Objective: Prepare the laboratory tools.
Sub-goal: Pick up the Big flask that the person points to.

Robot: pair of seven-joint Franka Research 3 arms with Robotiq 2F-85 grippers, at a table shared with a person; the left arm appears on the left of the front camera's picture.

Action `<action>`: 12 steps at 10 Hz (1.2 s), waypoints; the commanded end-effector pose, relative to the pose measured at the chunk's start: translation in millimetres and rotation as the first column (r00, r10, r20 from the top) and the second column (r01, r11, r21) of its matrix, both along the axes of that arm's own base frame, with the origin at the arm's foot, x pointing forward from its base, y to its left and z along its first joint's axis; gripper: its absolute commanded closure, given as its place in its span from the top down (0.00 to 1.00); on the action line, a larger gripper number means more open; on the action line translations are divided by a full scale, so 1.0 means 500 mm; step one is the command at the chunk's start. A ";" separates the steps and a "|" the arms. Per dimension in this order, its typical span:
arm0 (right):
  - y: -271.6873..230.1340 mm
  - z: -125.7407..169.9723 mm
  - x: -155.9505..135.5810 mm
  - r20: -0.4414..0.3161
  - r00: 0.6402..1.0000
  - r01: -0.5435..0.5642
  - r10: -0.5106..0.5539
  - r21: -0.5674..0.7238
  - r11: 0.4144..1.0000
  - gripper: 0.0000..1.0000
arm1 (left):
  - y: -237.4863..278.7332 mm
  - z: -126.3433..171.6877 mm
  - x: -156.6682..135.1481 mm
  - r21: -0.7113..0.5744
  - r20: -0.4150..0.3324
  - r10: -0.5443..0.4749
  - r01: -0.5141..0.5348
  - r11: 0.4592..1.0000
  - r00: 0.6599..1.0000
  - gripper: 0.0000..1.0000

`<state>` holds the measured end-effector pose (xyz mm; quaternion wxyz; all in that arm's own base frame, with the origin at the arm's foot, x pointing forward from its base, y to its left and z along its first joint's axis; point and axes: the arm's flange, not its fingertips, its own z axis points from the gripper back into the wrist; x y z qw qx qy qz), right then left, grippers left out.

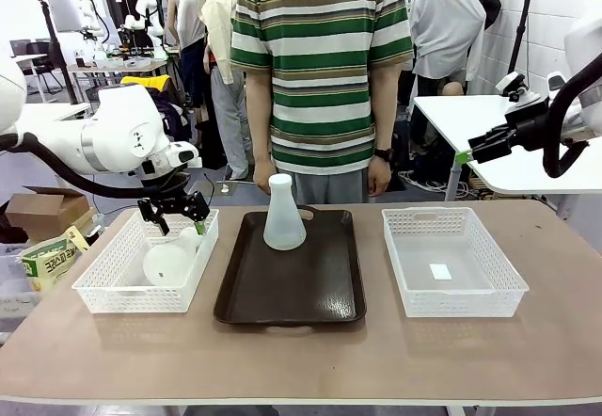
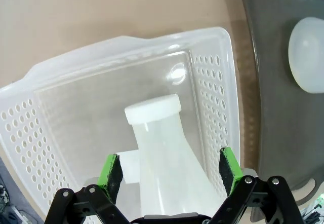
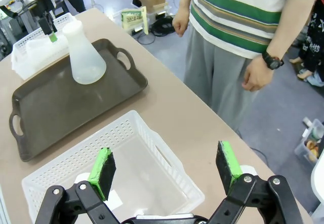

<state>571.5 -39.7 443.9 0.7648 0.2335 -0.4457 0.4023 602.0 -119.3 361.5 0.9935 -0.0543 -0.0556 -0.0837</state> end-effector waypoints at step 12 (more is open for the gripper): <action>-0.002 -0.001 -0.004 -0.008 1.000 -0.001 0.001 -0.008 1.000 1.00 | 0.002 -0.039 0.057 0.078 0.035 0.078 -0.081 0.994 0.996 1.00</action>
